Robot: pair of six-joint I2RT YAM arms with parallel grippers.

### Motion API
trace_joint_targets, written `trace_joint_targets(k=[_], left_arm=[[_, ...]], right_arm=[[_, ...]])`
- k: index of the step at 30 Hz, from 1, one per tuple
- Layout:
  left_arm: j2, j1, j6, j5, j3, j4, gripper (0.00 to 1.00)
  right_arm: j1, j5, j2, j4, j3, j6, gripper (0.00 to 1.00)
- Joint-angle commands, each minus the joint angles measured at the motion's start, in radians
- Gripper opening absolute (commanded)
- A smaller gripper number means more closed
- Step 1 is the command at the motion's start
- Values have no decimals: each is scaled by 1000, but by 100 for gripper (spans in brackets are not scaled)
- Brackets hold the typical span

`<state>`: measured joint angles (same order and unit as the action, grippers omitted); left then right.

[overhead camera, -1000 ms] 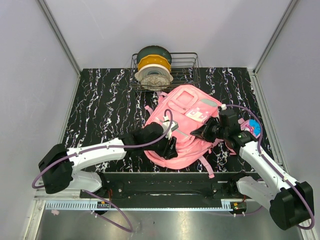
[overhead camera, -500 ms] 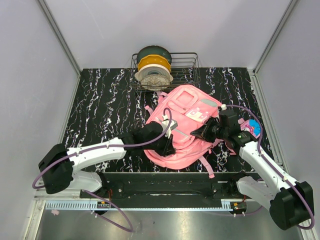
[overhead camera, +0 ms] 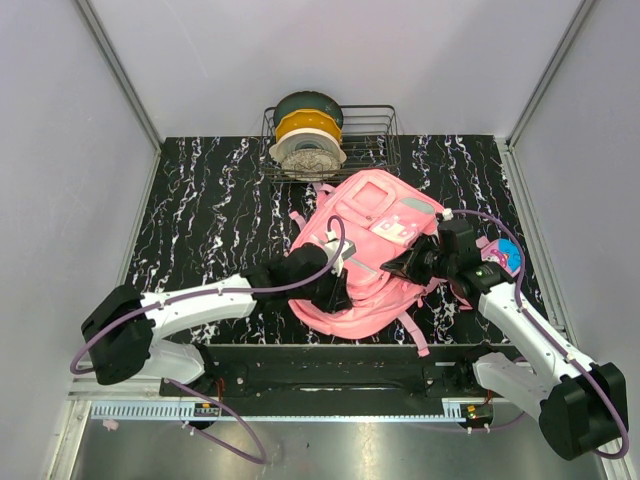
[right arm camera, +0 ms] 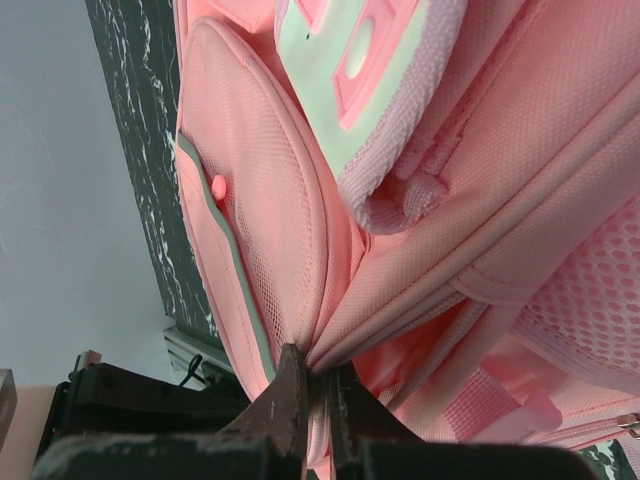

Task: Pack the student bag
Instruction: Unzip the student bag at the center of the board.

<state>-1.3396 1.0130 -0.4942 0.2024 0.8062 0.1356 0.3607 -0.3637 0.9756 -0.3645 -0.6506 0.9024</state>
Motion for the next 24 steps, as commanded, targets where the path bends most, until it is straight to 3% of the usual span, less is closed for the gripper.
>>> trace_joint_targets(k=[1, 3, 9, 18, 24], left_arm=[[-3, -2, -18, -6, -15, -122, 6], [6, -2, -18, -8, -18, -120, 0], [16, -1, -6, -32, -7, -93, 0], [31, -1, 80, -369, 51, 226, 0], [51, -40, 140, -504, 60, 357, 0]], right_arm=[[3, -35, -15, 139, -26, 1, 0], [1, -37, -14, 141, -24, 0, 0], [1, -38, -17, 145, -18, 6, 0], [1, 45, -77, 55, -49, -17, 0], [3, 46, -78, 39, -58, -25, 0]])
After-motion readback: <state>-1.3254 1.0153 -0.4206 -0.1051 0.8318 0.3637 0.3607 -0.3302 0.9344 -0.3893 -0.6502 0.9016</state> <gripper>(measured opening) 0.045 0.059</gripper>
